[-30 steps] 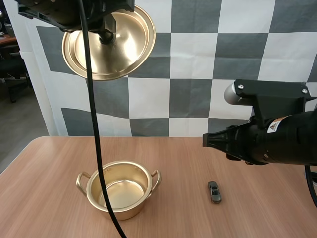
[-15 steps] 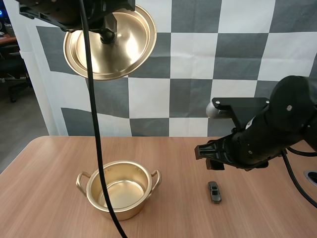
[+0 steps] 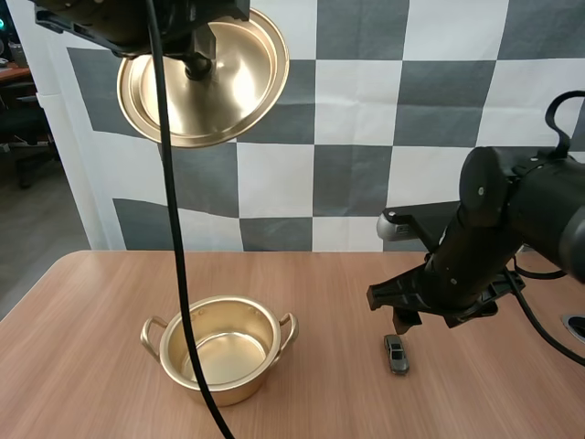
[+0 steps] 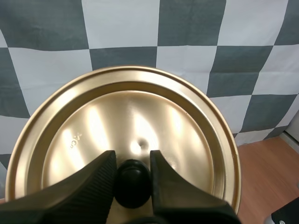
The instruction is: Open the pot, put the car inside, and close it
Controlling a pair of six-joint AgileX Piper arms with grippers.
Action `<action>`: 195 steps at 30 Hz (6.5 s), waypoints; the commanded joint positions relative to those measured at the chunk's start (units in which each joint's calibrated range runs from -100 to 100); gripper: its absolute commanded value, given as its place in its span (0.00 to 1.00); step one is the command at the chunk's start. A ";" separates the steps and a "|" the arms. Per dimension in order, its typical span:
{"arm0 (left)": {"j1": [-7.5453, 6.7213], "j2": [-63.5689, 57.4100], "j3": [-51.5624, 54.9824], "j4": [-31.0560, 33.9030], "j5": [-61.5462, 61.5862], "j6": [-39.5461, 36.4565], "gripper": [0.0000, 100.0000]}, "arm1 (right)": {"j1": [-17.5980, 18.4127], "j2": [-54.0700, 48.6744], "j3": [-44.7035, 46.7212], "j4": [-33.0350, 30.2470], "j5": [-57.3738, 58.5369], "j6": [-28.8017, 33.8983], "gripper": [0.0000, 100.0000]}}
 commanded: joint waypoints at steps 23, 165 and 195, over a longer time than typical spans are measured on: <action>-0.02 -0.02 0.01 -0.05 0.02 0.07 0.00 | -0.02 17.49 0.14 1.75 -6.41 -0.40 0.91; -0.02 -5.18 0.01 5.01 0.02 2.18 0.00 | 9.94 12.59 -17.28 28.12 0.00 -14.53 0.00; -0.02 -6.92 0.01 5.01 0.02 0.83 0.00 | 17.04 32.96 -16.72 32.29 0.00 -25.15 0.00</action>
